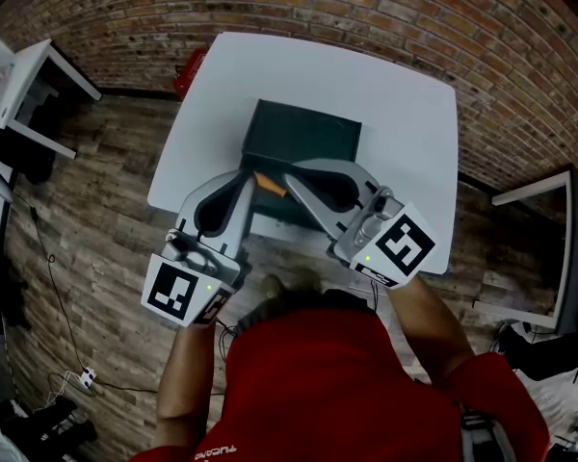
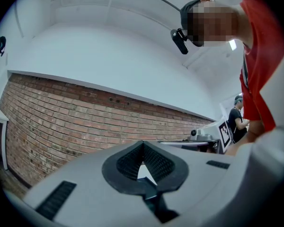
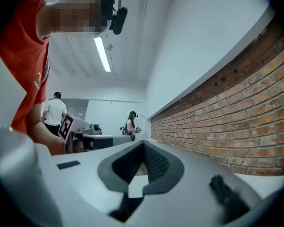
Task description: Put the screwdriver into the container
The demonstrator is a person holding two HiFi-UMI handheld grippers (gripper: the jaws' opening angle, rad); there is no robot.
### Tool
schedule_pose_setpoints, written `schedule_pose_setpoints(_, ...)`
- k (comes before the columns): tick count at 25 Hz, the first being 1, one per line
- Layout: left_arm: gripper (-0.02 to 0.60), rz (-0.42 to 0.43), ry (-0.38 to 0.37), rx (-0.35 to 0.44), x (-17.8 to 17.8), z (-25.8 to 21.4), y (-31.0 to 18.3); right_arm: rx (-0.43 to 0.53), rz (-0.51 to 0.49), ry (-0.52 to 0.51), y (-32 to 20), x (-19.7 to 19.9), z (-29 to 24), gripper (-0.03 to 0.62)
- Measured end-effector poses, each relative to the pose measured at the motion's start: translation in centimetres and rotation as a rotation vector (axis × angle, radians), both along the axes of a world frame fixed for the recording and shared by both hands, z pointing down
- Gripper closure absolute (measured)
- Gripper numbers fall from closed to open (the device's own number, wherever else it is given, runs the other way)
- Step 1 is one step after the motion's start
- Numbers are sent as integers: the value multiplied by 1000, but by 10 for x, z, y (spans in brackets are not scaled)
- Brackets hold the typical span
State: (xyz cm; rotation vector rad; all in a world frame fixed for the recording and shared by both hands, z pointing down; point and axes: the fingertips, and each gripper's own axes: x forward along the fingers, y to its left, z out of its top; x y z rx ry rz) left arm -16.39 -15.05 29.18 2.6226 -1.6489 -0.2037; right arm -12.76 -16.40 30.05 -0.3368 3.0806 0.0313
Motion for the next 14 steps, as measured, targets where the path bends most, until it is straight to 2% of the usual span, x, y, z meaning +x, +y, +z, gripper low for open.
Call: schedule_pose_setpoints(14,569,16,15,17,3,-4,5,-2,-10,12,7,0,1,563)
